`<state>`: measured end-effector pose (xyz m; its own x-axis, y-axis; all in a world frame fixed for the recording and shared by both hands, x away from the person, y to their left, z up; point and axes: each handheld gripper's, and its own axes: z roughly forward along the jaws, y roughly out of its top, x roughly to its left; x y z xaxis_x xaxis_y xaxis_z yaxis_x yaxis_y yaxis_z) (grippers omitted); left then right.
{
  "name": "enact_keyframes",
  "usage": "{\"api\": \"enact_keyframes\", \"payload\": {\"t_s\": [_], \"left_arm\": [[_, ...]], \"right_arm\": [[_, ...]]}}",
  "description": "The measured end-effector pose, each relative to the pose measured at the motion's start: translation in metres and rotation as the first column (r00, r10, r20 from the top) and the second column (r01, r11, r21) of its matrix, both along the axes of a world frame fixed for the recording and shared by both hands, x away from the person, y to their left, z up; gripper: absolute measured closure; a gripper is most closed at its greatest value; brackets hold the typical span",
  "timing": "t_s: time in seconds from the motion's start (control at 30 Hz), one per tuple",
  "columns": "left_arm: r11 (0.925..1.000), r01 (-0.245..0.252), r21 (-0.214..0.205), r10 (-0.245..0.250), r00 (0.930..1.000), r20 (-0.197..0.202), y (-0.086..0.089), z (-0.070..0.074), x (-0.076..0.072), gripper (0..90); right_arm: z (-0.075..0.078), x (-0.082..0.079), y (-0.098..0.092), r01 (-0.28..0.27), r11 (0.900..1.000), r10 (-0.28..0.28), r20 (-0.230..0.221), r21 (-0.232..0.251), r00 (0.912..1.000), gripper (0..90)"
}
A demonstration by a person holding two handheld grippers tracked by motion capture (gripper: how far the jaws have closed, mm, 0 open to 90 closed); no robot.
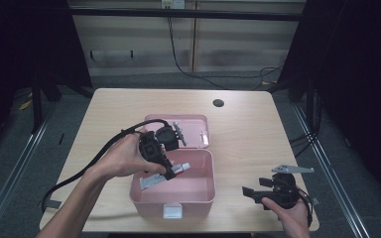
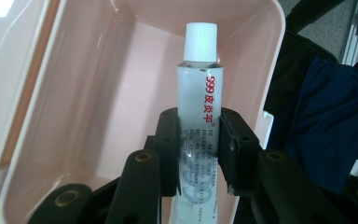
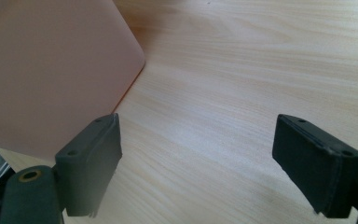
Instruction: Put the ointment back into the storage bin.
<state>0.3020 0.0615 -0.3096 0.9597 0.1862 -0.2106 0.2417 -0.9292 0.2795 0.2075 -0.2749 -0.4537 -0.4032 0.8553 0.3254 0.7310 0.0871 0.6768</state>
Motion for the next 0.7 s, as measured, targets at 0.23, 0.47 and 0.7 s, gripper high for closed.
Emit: {"api": "enact_keyframes", "payload": {"t_s": [0.23,0.47,0.7], "left_arm": [[0.9999,0.009,-0.005,-0.009,1.0,0.002,-0.01,-0.01,-0.001,70.9],[0.9994,0.029,0.019,-0.029,0.9996,-0.006,-0.017,-0.022,-0.003,70.9],[0.9987,0.041,0.03,-0.04,0.9989,-0.023,-0.02,-0.034,-0.002,70.9]], "right_arm": [[0.0,0.0,0.0,0.001,1.0,-0.001,-0.001,0.001,1.0,15.7],[0.0,0.0,0.0,0.002,1.0,-0.002,-0.002,0.001,1.0,15.6],[0.0,0.0,0.0,0.002,1.0,-0.002,-0.002,0.001,1.0,15.6]]}}
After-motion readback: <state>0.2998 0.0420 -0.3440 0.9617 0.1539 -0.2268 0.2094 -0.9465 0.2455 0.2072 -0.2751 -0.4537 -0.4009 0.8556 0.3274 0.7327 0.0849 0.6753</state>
